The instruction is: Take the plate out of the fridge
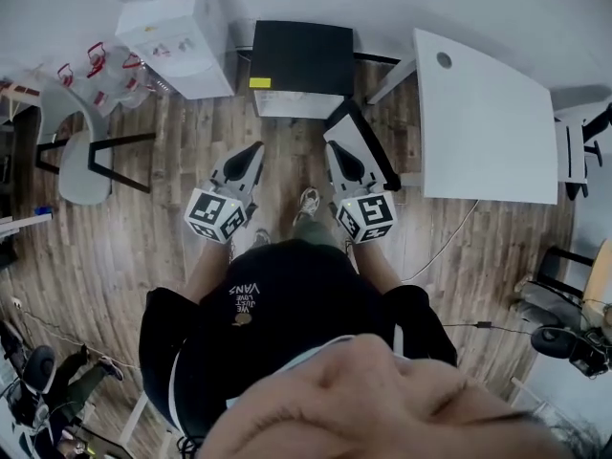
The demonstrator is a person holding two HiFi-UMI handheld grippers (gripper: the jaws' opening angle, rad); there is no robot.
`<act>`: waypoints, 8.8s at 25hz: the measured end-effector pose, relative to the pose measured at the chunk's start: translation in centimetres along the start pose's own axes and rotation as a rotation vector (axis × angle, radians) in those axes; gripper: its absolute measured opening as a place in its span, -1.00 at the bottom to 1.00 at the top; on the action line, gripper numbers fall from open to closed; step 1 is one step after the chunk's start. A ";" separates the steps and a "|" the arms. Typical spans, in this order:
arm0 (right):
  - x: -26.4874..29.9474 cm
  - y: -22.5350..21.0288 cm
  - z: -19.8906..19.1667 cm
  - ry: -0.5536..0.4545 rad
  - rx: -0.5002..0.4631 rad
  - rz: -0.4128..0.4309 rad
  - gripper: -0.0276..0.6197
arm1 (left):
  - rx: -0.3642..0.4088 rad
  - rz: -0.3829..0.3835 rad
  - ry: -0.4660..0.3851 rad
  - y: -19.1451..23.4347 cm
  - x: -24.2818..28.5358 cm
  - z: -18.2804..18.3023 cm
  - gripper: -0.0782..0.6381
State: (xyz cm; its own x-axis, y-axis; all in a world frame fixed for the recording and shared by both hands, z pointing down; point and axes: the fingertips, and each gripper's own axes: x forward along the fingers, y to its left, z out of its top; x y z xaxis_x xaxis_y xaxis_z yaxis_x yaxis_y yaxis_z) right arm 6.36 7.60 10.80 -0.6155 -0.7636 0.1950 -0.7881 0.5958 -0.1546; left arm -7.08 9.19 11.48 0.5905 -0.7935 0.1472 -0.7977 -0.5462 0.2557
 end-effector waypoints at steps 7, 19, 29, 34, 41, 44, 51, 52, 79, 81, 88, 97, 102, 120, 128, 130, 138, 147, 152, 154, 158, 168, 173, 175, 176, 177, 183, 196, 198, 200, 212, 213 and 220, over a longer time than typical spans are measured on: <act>3.6 -5.0 0.2 0.010 0.013 0.076 -0.88 | 0.000 0.093 0.012 2.2 5.3 0.0 -0.74; 8.2 -8.0 0.3 0.003 0.013 0.058 -0.88 | -0.021 0.035 0.050 5.4 10.5 -0.7 -0.74; 13.2 -9.0 -2.9 -0.014 0.059 -0.064 -0.88 | -0.026 -0.111 0.140 10.6 14.1 -4.6 -0.74; 14.9 -10.3 -7.0 -0.002 0.087 -0.123 -0.88 | -0.038 -0.189 0.181 12.6 15.9 -8.9 -0.74; 17.6 -12.4 -13.0 0.000 0.068 -0.106 -0.88 | -0.045 -0.178 0.182 15.7 18.2 -15.4 -0.74; 18.5 -13.7 -15.4 -0.015 0.038 -0.091 -0.88 | -0.046 -0.160 0.179 16.7 19.1 -19.1 -0.74; 19.7 -16.1 -23.8 -0.051 -0.005 -0.082 -0.88 | -0.023 -0.129 0.172 18.9 21.4 -27.9 -0.74; 20.0 -16.1 -25.1 -0.054 -0.006 -0.075 -0.88 | -0.018 -0.122 0.174 19.4 21.6 -29.2 -0.74; 28.7 -20.6 -43.3 -0.178 -0.186 -0.025 -0.88 | 0.068 -0.073 0.094 29.9 30.2 -48.3 -0.73; 28.8 -21.0 -44.5 -0.175 -0.173 -0.031 -0.88 | 0.074 -0.066 0.087 30.3 30.2 -48.7 -0.73; 29.6 -21.9 -48.1 -0.131 -0.151 -0.053 -0.88 | 0.073 -0.045 0.108 31.4 31.0 -50.8 -0.73; 30.6 -22.4 -50.2 -0.118 -0.139 -0.062 -0.88 | -0.008 -0.011 0.174 33.5 33.3 -53.8 -0.73; 30.6 -22.6 -50.5 -0.115 -0.139 -0.069 -0.88 | -0.128 -0.008 0.214 34.1 33.8 -55.1 -0.73; 30.3 -22.7 -50.6 -0.117 -0.149 -0.083 -0.88 | -0.572 -0.106 0.239 34.0 37.2 -57.0 -0.34; 30.1 -22.7 -50.6 -0.127 -0.150 -0.087 -0.88 | -0.723 -0.077 0.225 34.0 38.2 -56.7 -0.36; 30.0 -22.6 -50.5 -0.132 -0.150 -0.085 -0.88 | -0.726 -0.035 0.229 34.4 38.3 -57.0 -0.46; 30.0 -22.6 -50.7 -0.130 -0.151 -0.084 -0.88 | -0.709 0.011 0.229 34.6 38.3 -57.2 -0.53; 29.8 -22.4 -50.6 -0.133 -0.150 -0.080 -0.88 | -0.744 0.024 0.227 34.6 38.2 -56.8 -0.61; 29.7 -22.4 -50.5 -0.136 -0.149 -0.083 -0.88 | -0.760 0.017 0.214 34.4 37.9 -56.2 -0.67; 29.7 -22.3 -50.5 -0.138 -0.150 -0.082 -0.88 | -0.792 0.007 0.212 34.2 37.8 -56.4 -0.67; 29.6 -22.3 -50.5 -0.143 -0.149 -0.081 -0.88 | -0.853 0.003 0.195 33.9 37.4 -57.0 -0.67; 29.3 -22.1 -50.3 -0.148 -0.154 -0.084 -0.88 | -0.931 -0.001 0.164 33.3 36.5 -57.4 -0.67; 29.2 -22.0 -50.3 -0.149 -0.155 -0.086 -0.88 | -0.962 0.000 0.151 33.4 36.4 -57.6 -0.67; 29.2 -22.1 -50.3 -0.153 -0.153 -0.088 -0.88 | -0.972 -0.002 0.149 33.4 36.4 -57.8 -0.67; 29.2 -22.1 -50.3 -0.154 -0.152 -0.089 -0.88 | -0.973 -0.004 0.148 33.4 36.4 -57.8 -0.67; 29.2 -22.1 -50.3 -0.155 -0.151 -0.088 -0.88 | -0.972 -0.007 0.147 33.4 36.4 -57.9 -0.67; 29.4 -22.1 -50.5 -0.146 -0.152 -0.087 -0.88 | -0.955 -0.023 0.147 33.4 36.6 -57.8 -0.67; 29.4 -22.2 -50.7 -0.144 -0.149 -0.090 -0.88 | -0.981 -0.035 0.129 33.7 37.5 -57.7 -0.67; 29.4 -22.2 -50.7 -0.144 -0.148 -0.090 -0.88 | -0.987 -0.035 0.127 33.8 37.7 -57.7 -0.66; 29.4 -22.2 -50.7 -0.145 -0.147 -0.090 -0.88 | -0.990 -0.035 0.128 33.9 37.9 -57.7 -0.66; 29.4 -22.4 -50.7 -0.145 -0.144 -0.091 -0.88 | -1.031 -0.029 0.133 34.0 38.1 -57.7 -0.66; 29.4 -22.4 -50.7 -0.144 -0.144 -0.092 -0.88 | -1.032 -0.029 0.132 34.0 38.1 -57.7 -0.66; 29.5 -22.4 -50.8 -0.144 -0.143 -0.093 -0.88 | -1.032 -0.030 0.131 33.8 37.8 -58.0 -0.70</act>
State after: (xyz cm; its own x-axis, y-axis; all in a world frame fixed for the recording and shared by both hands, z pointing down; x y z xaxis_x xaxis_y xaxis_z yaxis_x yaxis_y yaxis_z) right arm 5.79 -15.64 69.20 -0.5420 -0.8383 0.0600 -0.8398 0.5429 -0.0011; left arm -4.61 -23.70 81.08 0.6666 -0.7141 0.2140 -0.3259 -0.0210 0.9452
